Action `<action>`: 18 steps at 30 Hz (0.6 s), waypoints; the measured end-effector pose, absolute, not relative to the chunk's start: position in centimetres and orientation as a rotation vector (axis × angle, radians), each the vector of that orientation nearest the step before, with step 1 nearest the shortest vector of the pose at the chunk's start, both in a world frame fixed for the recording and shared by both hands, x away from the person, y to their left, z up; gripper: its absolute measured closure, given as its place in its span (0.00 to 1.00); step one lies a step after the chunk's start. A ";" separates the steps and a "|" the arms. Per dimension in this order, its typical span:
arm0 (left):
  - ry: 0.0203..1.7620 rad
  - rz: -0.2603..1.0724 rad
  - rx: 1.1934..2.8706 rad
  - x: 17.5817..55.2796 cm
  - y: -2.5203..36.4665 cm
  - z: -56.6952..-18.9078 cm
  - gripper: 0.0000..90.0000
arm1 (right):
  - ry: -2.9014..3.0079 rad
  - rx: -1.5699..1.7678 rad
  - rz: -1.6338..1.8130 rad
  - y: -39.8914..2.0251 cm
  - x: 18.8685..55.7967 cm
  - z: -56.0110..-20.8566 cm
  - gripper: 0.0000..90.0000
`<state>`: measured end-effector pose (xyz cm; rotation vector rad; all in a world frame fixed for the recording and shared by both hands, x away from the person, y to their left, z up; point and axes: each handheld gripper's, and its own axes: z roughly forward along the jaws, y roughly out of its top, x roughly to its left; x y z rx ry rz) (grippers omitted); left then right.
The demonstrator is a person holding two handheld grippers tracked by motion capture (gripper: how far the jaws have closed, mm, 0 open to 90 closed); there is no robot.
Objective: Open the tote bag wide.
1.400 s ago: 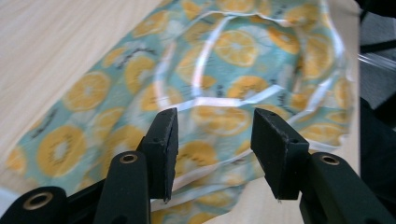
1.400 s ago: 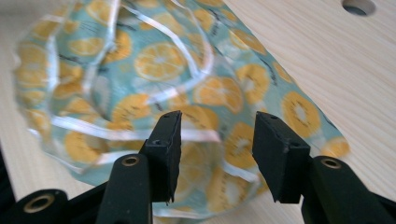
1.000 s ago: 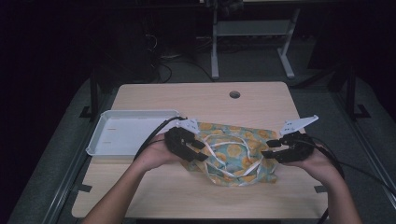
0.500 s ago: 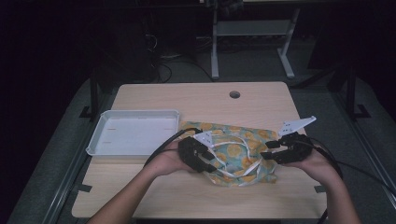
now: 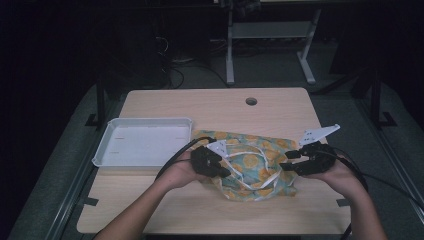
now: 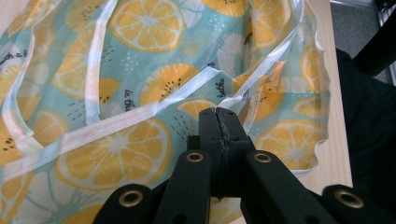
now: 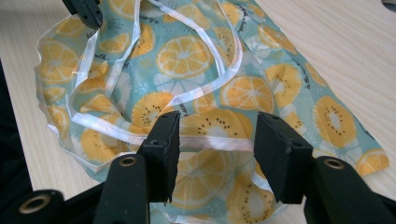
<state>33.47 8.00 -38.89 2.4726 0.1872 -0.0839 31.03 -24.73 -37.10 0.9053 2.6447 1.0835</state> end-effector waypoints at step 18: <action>0.341 -0.008 2.260 37.2 10.0 -35.6 1.00 | 2.604 0.885 1.129 -25.1 30.6 -35.9 0.54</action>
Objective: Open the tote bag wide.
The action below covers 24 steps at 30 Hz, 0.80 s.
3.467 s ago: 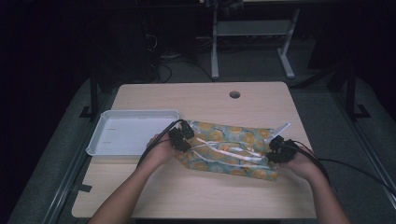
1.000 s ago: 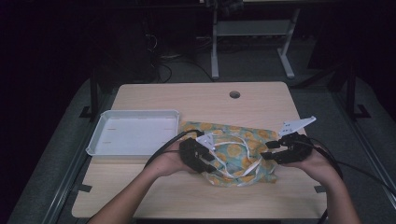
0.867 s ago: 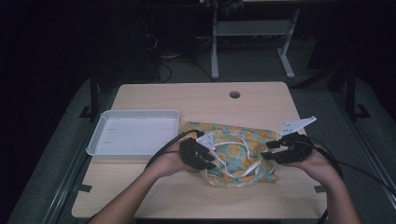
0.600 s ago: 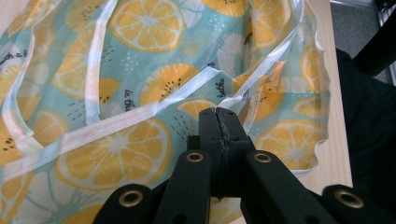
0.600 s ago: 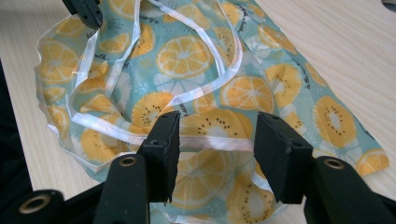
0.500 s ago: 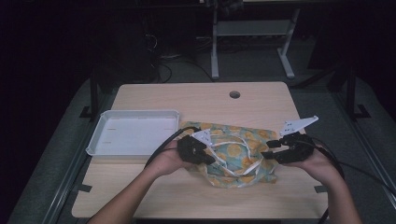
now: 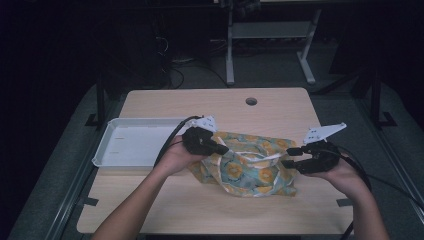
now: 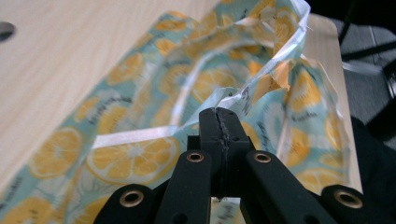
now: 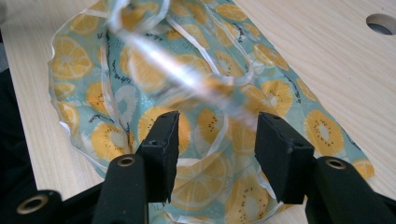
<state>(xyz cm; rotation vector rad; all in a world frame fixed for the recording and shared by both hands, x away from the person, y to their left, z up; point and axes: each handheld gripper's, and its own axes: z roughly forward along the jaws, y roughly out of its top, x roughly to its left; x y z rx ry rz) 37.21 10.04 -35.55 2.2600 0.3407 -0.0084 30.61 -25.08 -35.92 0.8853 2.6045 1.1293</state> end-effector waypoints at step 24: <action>0.613 0.083 2.282 47.0 8.4 -37.7 1.00 | 2.648 0.893 1.090 -24.8 31.2 -37.4 0.54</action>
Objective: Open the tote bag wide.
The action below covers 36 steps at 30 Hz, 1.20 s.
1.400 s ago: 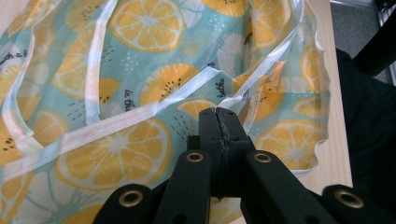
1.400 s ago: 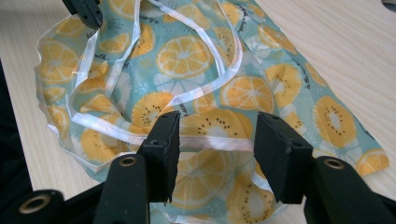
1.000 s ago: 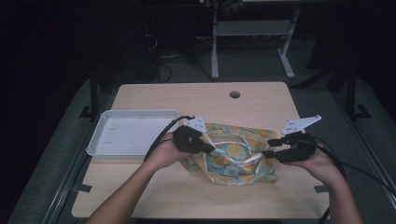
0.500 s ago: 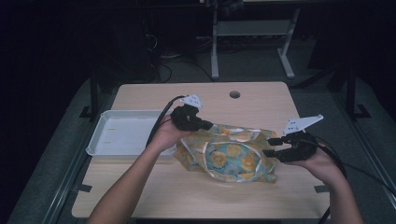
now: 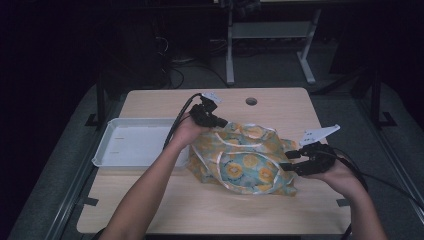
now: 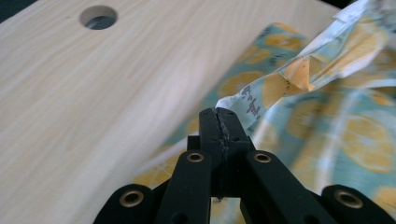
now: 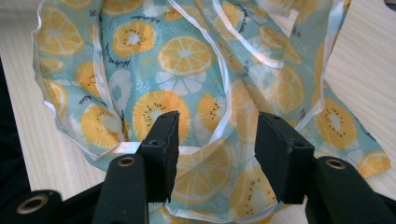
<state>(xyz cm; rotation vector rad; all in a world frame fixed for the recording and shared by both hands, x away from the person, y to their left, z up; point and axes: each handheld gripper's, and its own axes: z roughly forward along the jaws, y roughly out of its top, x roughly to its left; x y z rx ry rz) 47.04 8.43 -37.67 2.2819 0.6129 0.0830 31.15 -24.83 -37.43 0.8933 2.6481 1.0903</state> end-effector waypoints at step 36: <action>0.531 -0.005 2.334 40.4 10.7 -37.8 0.51 | 2.638 0.910 1.103 -23.8 32.9 -37.8 0.57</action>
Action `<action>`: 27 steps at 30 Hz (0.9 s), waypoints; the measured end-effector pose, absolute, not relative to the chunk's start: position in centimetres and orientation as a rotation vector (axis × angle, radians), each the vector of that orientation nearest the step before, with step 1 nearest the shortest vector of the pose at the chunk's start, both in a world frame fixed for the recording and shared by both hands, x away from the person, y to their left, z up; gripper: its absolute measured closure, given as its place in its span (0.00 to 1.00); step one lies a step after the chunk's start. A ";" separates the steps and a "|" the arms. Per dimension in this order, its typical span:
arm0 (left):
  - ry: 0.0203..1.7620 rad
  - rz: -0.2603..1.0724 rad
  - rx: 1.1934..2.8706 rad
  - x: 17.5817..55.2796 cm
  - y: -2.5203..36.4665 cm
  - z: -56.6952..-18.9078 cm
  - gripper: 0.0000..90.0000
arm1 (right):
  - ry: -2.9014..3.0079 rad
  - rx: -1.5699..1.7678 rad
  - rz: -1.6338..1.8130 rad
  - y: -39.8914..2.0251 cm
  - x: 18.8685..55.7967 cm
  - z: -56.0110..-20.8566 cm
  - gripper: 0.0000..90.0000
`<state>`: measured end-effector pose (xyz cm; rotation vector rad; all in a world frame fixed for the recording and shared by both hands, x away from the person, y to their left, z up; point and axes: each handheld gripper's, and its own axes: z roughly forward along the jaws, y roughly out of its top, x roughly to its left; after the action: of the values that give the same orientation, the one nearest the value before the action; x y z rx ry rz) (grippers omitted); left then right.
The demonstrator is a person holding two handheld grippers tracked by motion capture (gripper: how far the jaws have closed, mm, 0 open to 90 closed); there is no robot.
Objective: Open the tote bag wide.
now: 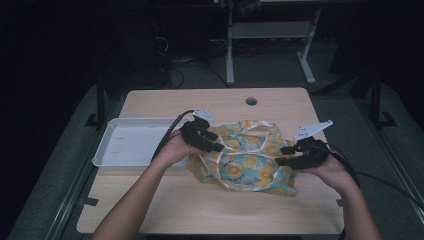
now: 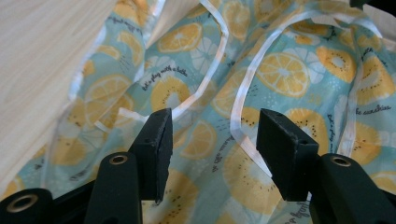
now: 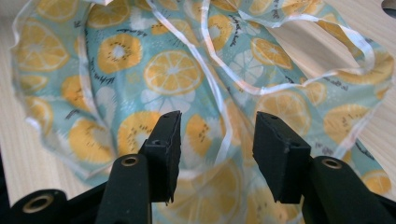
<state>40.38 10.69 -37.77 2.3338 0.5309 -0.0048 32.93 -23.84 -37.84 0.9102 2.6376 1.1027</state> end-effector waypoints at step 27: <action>0.512 0.036 2.451 39.8 9.0 -39.6 0.52 | 2.685 0.980 0.993 -22.7 35.1 -40.6 0.94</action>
<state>39.81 8.98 -39.55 2.4514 0.5120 0.0364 35.06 -22.71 -40.59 0.9797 2.6847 0.9930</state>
